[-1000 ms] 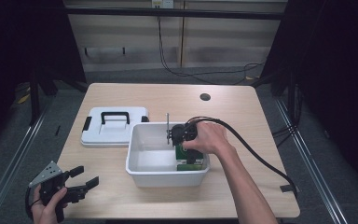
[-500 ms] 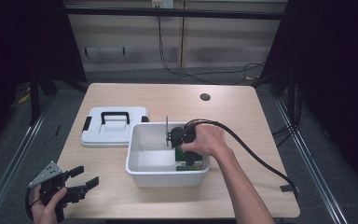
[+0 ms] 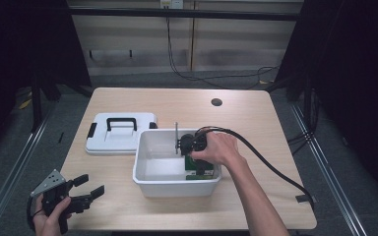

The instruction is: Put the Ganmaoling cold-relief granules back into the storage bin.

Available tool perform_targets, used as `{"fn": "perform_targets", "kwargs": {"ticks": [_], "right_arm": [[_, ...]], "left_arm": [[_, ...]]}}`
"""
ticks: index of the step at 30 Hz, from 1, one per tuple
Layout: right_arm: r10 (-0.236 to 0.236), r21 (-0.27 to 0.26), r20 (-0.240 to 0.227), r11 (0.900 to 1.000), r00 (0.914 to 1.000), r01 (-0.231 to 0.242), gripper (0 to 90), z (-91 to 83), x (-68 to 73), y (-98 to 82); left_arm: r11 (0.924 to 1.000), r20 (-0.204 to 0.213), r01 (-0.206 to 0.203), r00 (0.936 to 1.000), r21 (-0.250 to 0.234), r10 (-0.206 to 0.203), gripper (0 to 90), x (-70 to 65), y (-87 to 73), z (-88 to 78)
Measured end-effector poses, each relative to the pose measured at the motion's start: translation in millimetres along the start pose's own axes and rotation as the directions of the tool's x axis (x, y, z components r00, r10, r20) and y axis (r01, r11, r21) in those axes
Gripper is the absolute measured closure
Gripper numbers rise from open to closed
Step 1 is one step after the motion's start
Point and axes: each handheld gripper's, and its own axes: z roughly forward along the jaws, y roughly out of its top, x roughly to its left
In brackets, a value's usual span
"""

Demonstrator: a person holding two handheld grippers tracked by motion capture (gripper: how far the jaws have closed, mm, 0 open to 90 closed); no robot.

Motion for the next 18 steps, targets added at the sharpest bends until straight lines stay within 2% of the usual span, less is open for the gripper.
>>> {"fn": "perform_targets", "kwargs": {"ticks": [1, 4, 5, 9, 12, 14, 18], "right_arm": [[-0.011, 0.018, 0.003, 1.000, 0.9999, 0.011, 12.8, -1.1, 0.3, 0.8], [-0.001, 0.001, 0.002, 1.000, 1.0000, 0.001, 12.8, 0.0, 0.3, -0.1], [-0.013, 0.018, 0.004, 1.000, 0.9999, 0.013, 12.6, -0.9, 0.5, 0.4], [-0.024, 0.021, 0.019, 1.000, 0.9995, 0.023, 12.7, -1.2, 1.5, 0.1], [-0.019, -0.001, 0.006, 1.000, 0.9998, 0.019, 12.7, -0.9, 1.5, -1.3], [-0.028, 0.012, 0.006, 1.000, 0.9996, 0.028, 12.6, -2.7, 1.0, -1.4], [-0.020, -0.017, 0.009, 1.000, 0.9997, 0.021, 12.7, -8.3, 1.1, -6.4]], "left_arm": [[1.0000, -0.001, -0.001, 1.0000, 0.001, 0.001, 15.9, 0.0, 0.0, 0.1], [1.0000, 0.005, -0.004, 1.0000, 0.005, 0.004, 15.9, -0.1, 0.0, 0.6], [1.0000, 0.006, -0.007, 1.0000, 0.005, 0.007, 15.8, 0.1, -0.1, 0.8], [1.0000, 0.005, -0.006, 1.0000, 0.005, 0.006, 15.9, 0.6, 0.1, 0.8], [1.0000, 0.006, -0.004, 1.0000, 0.005, 0.004, 15.9, 0.0, -0.1, 1.2], [1.0000, 0.005, -0.004, 1.0000, 0.005, 0.004, 15.9, 0.1, -0.1, 1.1], [1.0000, 0.003, -0.007, 1.0000, 0.005, 0.007, 15.9, -0.3, 0.2, 0.4]]}}
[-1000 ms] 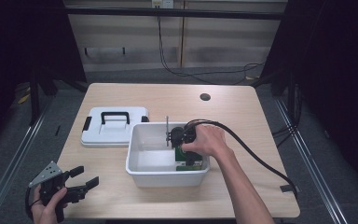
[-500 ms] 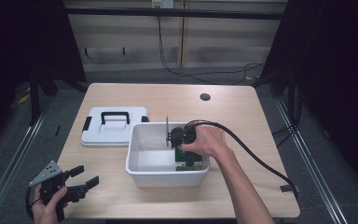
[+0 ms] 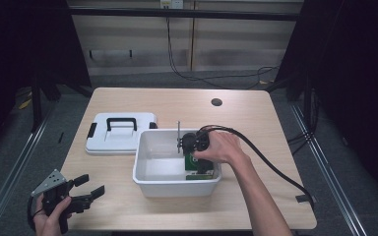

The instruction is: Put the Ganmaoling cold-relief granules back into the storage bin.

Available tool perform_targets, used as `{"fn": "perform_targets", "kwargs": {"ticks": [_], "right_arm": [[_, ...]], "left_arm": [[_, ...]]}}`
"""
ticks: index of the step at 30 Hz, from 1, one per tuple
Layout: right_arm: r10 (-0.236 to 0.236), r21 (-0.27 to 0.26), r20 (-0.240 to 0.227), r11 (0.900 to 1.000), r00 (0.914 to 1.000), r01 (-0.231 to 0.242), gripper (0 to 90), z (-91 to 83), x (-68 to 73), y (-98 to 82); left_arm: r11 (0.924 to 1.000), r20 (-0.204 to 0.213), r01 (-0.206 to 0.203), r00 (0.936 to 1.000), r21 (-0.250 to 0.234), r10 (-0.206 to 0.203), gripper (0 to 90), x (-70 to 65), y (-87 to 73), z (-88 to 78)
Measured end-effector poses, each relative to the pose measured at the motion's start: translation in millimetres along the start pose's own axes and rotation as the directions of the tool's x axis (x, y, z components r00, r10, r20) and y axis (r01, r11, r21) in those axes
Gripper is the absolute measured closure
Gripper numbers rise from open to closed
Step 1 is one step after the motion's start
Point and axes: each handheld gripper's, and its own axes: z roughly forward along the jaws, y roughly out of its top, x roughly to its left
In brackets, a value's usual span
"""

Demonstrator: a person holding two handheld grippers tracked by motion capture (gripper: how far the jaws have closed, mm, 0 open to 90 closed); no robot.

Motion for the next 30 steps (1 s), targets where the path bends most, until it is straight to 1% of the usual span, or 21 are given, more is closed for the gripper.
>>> {"fn": "perform_targets", "kwargs": {"ticks": [2, 4, 7, 9, 12, 13, 15, 16, 19, 21, 23, 24, 25, 26, 28, 29, 30], "right_arm": [[0.006, -0.006, 0.000, 1.000, 1.0000, -0.006, 12.8, -2.8, 0.2, -2.0], [0.004, -0.018, 0.012, 1.000, 0.9999, -0.004, 12.8, -6.4, 1.0, -4.3], [0.014, -0.028, 0.010, 1.000, 0.9999, -0.013, 13.0, -8.7, 1.1, -6.5], [0.020, -0.031, 0.000, 0.999, 0.9998, -0.020, 13.0, -10.4, 0.7, -7.6], [0.013, -0.046, 0.003, 0.999, 0.9999, -0.013, 13.1, -12.6, -0.3, -9.7], [0.022, -0.041, -0.001, 0.999, 0.9997, -0.022, 13.0, -14.2, -0.2, -10.1], [0.020, -0.060, -0.006, 0.998, 0.9998, -0.020, 13.4, -16.2, -0.8, -12.1], [0.022, -0.075, 0.004, 0.997, 0.9998, -0.022, 13.1, -17.7, -0.5, -13.1], [0.039, -0.094, 0.022, 0.995, 0.9990, -0.037, 13.2, -23.1, 0.2, -17.1], [0.052, -0.112, 0.020, 0.993, 0.9984, -0.050, 13.3, -26.0, 1.8, -20.2], [0.050, -0.142, 0.020, 0.989, 0.9986, -0.047, 13.4, -28.5, 1.9, -23.2], [0.060, -0.152, 0.023, 0.987, 0.9979, -0.056, 13.3, -29.9, 2.2, -24.8], [0.065, -0.166, 0.016, 0.984, 0.9977, -0.062, 13.4, -31.2, 2.4, -26.4], [0.058, -0.181, 0.019, 0.982, 0.9981, -0.054, 13.4, -32.0, 1.4, -27.7], [0.075, -0.206, 0.018, 0.976, 0.9970, -0.069, 13.4, -33.8, 1.7, -29.8], [0.075, -0.206, 0.018, 0.976, 0.9970, -0.069, 13.4, -33.8, 1.7, -29.8], [0.089, -0.230, 0.012, 0.970, 0.9959, -0.084, 13.6, -36.1, 2.1, -31.8]], "left_arm": [[1.0000, 0.006, -0.006, 1.0000, -0.001, 0.006, 15.9, -0.2, 0.2, 0.1], [1.0000, 0.004, -0.003, 1.0000, -0.001, 0.003, 15.9, -0.7, 0.2, 0.2], [1.0000, 0.005, -0.005, 1.0000, -0.001, 0.005, 15.8, -0.5, 0.3, 0.3], [1.0000, 0.003, 0.003, 1.0000, -0.001, -0.003, 15.9, -0.3, 0.3, 0.8], [1.0000, 0.002, 0.005, 1.0000, 0.002, -0.005, 15.9, 0.5, 0.2, 1.5], [1.0000, 0.001, 0.004, 1.0000, 0.002, -0.004, 15.9, 0.6, 0.4, 1.4], [1.0000, 0.002, 0.003, 1.0000, 0.002, -0.003, 15.9, 1.2, 0.3, 1.3], [1.0000, 0.000, 0.005, 1.0000, 0.004, -0.005, 15.9, 1.0, 0.2, 1.4], [1.0000, 0.003, -0.005, 1.0000, 0.003, 0.005, 15.9, -0.4, 0.8, 0.8], [1.0000, 0.005, -0.007, 1.0000, 0.002, 0.007, 15.9, -1.1, 0.7, 0.7], [1.0000, 0.005, -0.008, 1.0000, 0.004, 0.008, 15.9, -0.7, 0.4, 0.6], [1.0000, 0.004, -0.004, 1.0000, 0.000, 0.004, 15.9, -0.2, 0.4, 0.5], [1.0000, 0.004, -0.003, 1.0000, -0.001, 0.003, 15.8, -0.4, 0.5, 0.4], [1.0000, 0.004, -0.005, 1.0000, 0.000, 0.005, 15.9, -0.4, 0.5, 0.7], [1.0000, 0.005, -0.003, 1.0000, 0.003, 0.003, 15.9, 0.1, 0.2, 1.0], [1.0000, 0.005, -0.003, 1.0000, 0.003, 0.003, 15.9, 0.1, 0.2, 1.0], [1.0000, 0.002, -0.002, 1.0000, 0.001, 0.002, 15.9, -0.1, 0.5, 1.2]]}}
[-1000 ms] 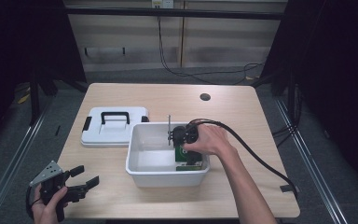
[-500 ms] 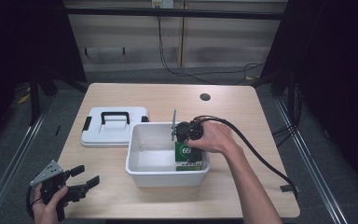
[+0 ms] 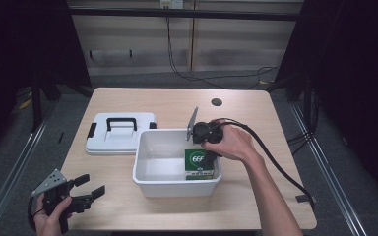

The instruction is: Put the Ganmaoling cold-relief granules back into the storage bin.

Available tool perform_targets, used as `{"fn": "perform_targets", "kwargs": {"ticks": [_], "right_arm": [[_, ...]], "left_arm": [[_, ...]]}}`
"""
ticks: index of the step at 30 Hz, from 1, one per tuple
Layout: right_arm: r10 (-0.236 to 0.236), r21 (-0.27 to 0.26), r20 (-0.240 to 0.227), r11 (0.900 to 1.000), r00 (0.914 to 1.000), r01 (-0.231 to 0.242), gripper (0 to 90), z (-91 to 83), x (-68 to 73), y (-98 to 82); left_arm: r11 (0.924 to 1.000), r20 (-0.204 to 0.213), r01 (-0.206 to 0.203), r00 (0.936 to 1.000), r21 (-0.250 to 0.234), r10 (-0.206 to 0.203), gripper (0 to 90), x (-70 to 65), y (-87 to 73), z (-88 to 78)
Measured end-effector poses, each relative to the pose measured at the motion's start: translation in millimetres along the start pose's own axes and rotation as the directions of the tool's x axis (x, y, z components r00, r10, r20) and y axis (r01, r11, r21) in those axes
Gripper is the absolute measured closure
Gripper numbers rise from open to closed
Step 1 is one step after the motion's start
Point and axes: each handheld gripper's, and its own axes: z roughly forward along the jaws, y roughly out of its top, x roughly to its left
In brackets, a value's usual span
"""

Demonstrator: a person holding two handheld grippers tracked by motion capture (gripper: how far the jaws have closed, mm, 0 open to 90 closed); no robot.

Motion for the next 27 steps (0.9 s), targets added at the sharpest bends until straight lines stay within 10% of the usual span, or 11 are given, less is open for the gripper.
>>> {"fn": "perform_targets", "kwargs": {"ticks": [11, 27], "right_arm": [[0.071, -0.121, 0.033, 0.990, 0.9969, -0.067, 14.0, -15.8, -0.4, -20.2], [0.193, -0.384, 0.111, 0.913, 0.9749, -0.137, 14.3, -55.4, 13.3, -67.7]], "left_arm": [[1.0000, -0.001, 0.002, 1.0000, 0.002, -0.002, 15.9, 0.6, -0.6, 0.3], [0.9999, -0.001, 0.004, 1.0000, 0.009, -0.004, 15.8, 0.7, -0.7, 1.1]]}}
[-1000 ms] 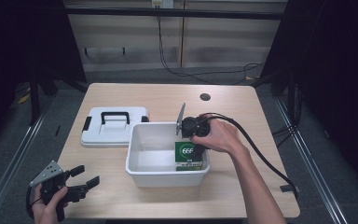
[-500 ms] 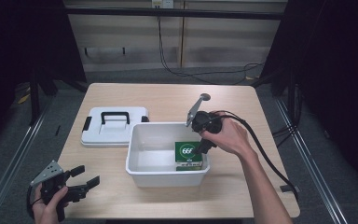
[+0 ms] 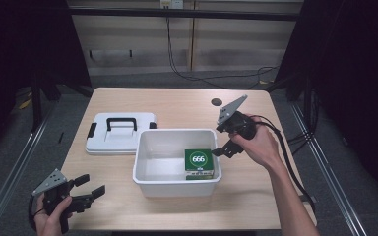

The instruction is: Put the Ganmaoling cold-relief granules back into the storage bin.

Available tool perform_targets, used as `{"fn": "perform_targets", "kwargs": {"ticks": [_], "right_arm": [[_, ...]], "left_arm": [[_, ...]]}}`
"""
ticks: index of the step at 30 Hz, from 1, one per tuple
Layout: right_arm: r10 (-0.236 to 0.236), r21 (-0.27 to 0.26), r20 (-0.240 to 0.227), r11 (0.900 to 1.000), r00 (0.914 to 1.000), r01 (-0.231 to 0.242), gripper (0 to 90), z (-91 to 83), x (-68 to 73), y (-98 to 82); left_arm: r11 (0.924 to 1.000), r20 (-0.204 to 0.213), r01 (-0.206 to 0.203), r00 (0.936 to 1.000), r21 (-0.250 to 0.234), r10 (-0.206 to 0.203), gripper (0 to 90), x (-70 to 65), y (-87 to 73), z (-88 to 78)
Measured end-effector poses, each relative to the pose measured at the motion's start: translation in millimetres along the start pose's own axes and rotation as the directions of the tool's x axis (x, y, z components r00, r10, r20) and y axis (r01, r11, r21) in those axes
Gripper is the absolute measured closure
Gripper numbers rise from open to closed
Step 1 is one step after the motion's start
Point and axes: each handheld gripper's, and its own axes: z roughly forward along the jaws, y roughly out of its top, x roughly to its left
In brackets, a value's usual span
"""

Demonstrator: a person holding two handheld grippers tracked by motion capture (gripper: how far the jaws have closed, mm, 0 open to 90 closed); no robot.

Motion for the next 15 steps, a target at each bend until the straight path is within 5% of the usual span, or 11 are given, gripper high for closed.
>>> {"fn": "perform_targets", "kwargs": {"ticks": [10, 15], "right_arm": [[0.093, -0.120, 0.074, 0.989, 0.9929, -0.083, 14.7, -20.9, 6.4, -36.7], [0.146, -0.146, 0.045, 0.980, 0.9883, -0.138, 16.9, -26.9, 9.9, -58.8]], "left_arm": [[1.0000, -0.005, -0.003, 1.0000, 0.001, 0.003, 15.9, 0.2, 0.0, -0.5], [1.0000, -0.005, 0.004, 1.0000, 0.000, -0.004, 15.9, -0.1, -0.1, -0.6]]}}
